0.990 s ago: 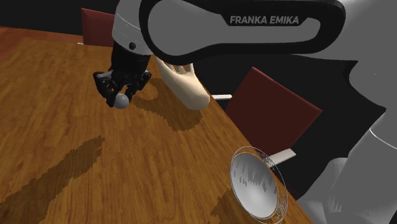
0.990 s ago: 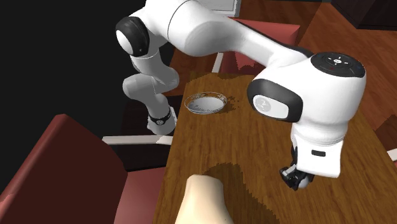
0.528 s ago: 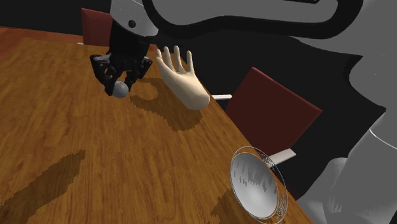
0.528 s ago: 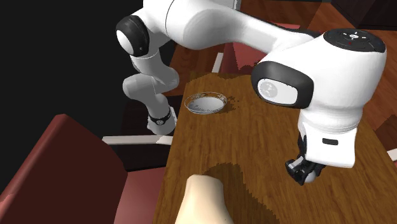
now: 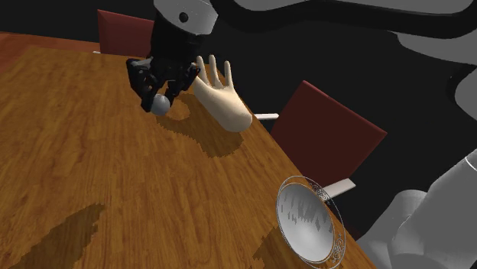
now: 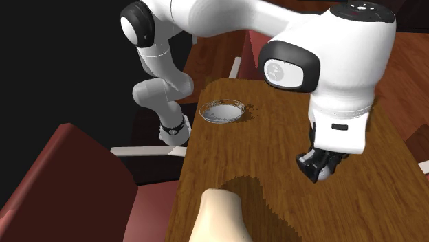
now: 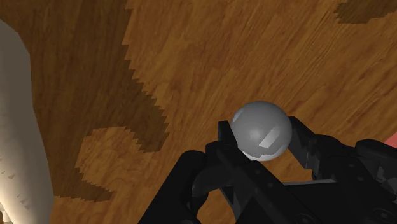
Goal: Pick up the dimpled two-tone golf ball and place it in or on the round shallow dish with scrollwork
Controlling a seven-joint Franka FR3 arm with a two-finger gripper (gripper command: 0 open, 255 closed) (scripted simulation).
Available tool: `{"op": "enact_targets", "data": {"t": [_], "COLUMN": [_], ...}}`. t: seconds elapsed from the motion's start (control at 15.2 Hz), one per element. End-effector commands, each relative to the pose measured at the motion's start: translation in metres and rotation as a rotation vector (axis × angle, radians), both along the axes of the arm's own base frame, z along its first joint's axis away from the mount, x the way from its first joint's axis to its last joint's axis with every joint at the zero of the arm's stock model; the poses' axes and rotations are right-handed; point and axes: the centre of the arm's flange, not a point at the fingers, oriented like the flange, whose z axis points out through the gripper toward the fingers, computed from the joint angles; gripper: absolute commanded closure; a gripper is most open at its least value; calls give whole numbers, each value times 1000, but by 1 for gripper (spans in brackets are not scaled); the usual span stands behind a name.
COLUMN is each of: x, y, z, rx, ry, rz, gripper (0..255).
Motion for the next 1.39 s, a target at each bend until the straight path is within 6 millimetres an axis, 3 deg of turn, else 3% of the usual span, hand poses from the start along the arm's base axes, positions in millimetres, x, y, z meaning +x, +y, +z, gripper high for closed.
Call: {"op": "enact_targets", "data": {"t": [0.0, 1.32], "x": [-23, -251], "y": [-13, -145], "z": [2, 6], "rx": [0, 0], "ry": [0, 0], "rz": [0, 0], "gripper": [255, 255]}}
